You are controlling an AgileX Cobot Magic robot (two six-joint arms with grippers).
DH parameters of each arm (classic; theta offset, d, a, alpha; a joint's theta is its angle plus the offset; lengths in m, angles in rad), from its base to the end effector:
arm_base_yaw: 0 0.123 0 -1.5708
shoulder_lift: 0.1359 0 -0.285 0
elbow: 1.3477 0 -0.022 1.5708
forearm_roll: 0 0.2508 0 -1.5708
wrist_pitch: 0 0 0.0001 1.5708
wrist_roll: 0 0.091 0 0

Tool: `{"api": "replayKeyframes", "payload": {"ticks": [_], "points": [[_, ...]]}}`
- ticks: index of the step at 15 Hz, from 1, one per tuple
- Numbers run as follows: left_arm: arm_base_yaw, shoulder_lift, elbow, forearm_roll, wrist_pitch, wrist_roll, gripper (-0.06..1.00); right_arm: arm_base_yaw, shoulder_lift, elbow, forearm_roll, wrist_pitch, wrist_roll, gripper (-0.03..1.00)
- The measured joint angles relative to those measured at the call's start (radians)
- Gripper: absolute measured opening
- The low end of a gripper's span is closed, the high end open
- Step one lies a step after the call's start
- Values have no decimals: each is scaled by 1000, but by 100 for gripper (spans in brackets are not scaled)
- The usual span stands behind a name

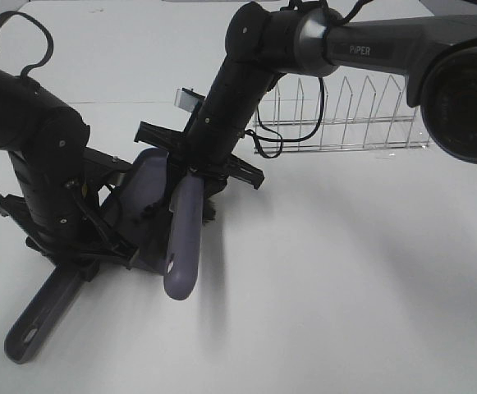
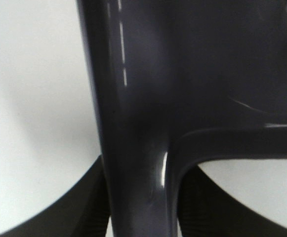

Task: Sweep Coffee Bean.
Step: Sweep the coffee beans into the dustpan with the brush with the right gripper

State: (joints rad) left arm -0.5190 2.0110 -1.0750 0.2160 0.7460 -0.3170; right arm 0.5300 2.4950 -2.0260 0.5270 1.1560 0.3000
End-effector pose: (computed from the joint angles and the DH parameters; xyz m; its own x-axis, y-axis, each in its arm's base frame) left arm 0.2986 -0.1553 0.0983 -0.9346 0.3555 -0.0106 0.3503 0.9253 0.1456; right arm 0.4074 0.2872 0.1088 -0.9863 -0.0574 0.1549 0.0170 0.8975 0.4406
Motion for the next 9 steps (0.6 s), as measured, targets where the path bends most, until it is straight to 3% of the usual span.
{"api": "replayKeyframes", "payload": {"ticks": [9], "points": [[0, 0, 0, 0, 5, 1, 35, 0, -20, 0, 45, 9, -40, 29]]}}
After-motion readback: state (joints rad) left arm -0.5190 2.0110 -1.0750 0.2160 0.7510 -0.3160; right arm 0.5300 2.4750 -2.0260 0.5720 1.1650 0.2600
